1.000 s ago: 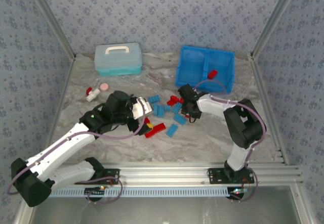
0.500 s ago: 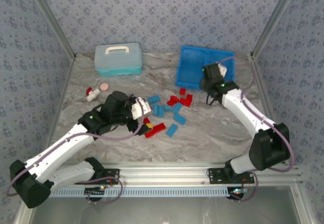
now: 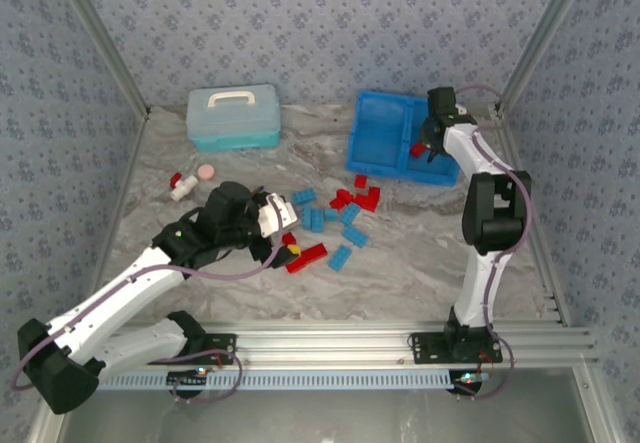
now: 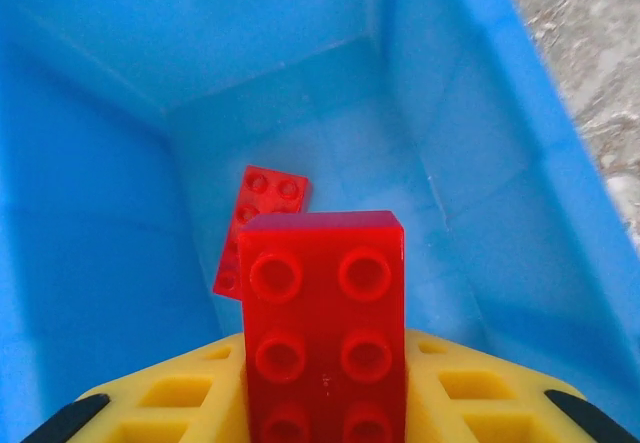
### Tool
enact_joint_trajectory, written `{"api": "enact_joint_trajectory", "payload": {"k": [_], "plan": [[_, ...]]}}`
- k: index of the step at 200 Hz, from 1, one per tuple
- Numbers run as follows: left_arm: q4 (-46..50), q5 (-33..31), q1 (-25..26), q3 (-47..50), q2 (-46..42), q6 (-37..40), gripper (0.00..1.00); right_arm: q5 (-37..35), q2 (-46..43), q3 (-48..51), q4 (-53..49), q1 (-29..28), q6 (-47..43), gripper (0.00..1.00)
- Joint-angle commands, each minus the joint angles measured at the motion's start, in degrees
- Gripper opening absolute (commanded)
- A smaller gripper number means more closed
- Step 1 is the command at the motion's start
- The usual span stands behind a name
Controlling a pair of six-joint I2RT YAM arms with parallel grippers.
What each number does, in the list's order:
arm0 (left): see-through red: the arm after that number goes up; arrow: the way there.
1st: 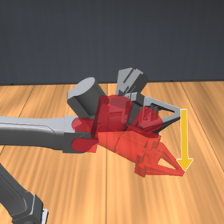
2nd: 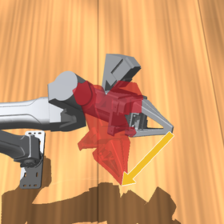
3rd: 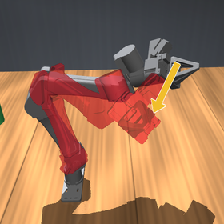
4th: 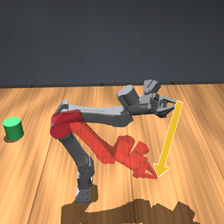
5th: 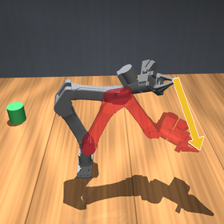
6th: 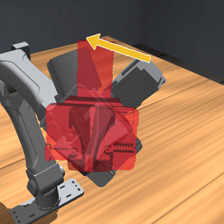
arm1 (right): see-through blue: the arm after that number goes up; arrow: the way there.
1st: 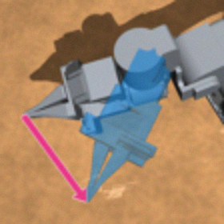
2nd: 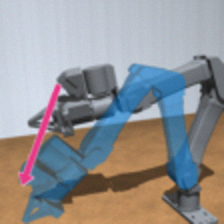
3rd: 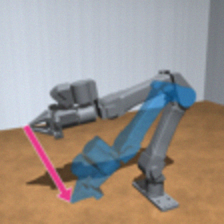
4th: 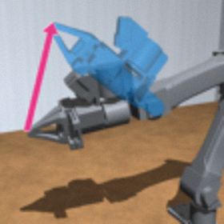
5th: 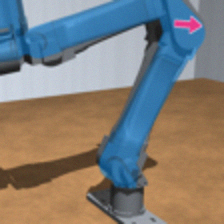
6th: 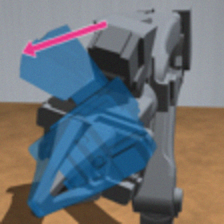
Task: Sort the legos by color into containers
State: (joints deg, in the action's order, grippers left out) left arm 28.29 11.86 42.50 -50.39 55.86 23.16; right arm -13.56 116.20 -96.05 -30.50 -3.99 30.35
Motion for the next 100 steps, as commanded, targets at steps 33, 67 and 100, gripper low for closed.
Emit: {"api": "enact_joint_trajectory", "payload": {"k": [33, 67, 100], "plan": [[-0.6, -0.2, 0.2, 0.0, -0.2, 0.8, 0.99, 1.9, 5.4, -4.0, -7.3, 0.3, 1.3, 0.42], [-0.6, -0.2, 0.2, -0.1, -0.3, 0.5, 0.99, 3.0, 4.0, -3.8, -8.0, 0.2, 1.3, 0.52], [-0.6, -0.2, 0.2, -0.1, -0.3, 0.4, 0.99, 3.5, -2.9, -0.9, -7.2, -0.2, 0.7, 0.52]]}}
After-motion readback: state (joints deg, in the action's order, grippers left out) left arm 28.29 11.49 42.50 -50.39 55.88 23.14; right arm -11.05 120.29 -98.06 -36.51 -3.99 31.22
